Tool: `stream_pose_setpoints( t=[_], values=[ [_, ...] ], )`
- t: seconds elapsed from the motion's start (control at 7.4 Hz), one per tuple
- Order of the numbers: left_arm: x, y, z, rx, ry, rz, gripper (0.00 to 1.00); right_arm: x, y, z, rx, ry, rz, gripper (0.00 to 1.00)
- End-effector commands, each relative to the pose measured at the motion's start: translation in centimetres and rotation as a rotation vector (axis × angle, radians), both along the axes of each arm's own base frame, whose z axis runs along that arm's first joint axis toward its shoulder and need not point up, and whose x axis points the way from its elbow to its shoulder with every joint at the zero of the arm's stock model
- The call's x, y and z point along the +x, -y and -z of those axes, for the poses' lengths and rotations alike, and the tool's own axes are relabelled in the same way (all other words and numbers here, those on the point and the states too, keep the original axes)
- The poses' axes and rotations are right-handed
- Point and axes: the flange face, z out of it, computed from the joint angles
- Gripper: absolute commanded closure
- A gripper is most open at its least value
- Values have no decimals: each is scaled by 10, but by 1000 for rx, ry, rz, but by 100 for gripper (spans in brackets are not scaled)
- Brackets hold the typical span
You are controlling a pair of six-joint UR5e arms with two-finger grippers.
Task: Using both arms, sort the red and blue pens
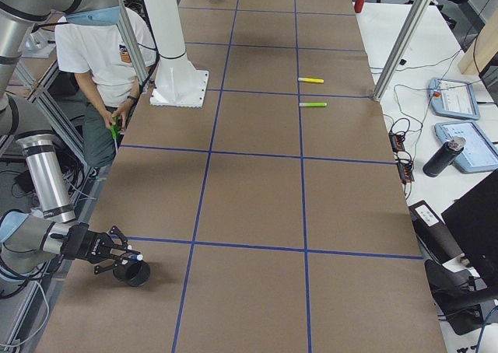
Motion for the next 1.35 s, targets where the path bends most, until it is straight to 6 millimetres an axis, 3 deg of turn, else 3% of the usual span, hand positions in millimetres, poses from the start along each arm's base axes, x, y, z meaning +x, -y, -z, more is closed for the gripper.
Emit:
stream_pose_setpoints(
  t=[0.0, 0.68, 0.95, 1.08, 1.22],
  values=[
    [0, 0, 1, 2, 0, 0, 2, -4, -9, -9, -21, 6, 2, 100],
    [0, 0, 6, 11, -1, 0, 2, -10, -19, -25, -53, -15, 14, 100],
    [-1, 0, 10, 12, -1, 2, 2, -11, -20, -27, -60, -13, 16, 41],
    [-1, -1, 15, 8, 1, 2, 2, -11, -20, -27, -60, -14, 14, 0],
    [-1, -3, 20, 5, 1, 2, 2, -10, -18, -25, -54, -10, 12, 0]
  ],
)
